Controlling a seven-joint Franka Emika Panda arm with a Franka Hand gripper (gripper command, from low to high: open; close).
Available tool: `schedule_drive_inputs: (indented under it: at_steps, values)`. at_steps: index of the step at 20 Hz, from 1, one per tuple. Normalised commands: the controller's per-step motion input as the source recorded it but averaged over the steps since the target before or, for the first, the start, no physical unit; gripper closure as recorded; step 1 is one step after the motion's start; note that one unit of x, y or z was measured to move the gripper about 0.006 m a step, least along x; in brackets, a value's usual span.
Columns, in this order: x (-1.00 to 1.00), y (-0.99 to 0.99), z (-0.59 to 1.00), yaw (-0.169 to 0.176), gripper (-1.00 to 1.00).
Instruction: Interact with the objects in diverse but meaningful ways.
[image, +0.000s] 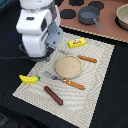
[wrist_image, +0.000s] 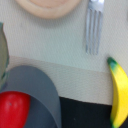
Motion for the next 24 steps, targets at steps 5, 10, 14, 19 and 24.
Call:
schedule_drive_inputs:
  at_steps: [5,10,14,19,24]
  values:
    - [0.64,0.59,0.13,0.026,-1.00]
    - [0.61,0.59,0.04,0.035,-1.00]
    - [0.57,0.60,0.00,0.062,-1.00]
    - [0.62,0.57,0.00,0.075,-1.00]
    - [0.53,0.57,-0.01,0.116,-1.00]
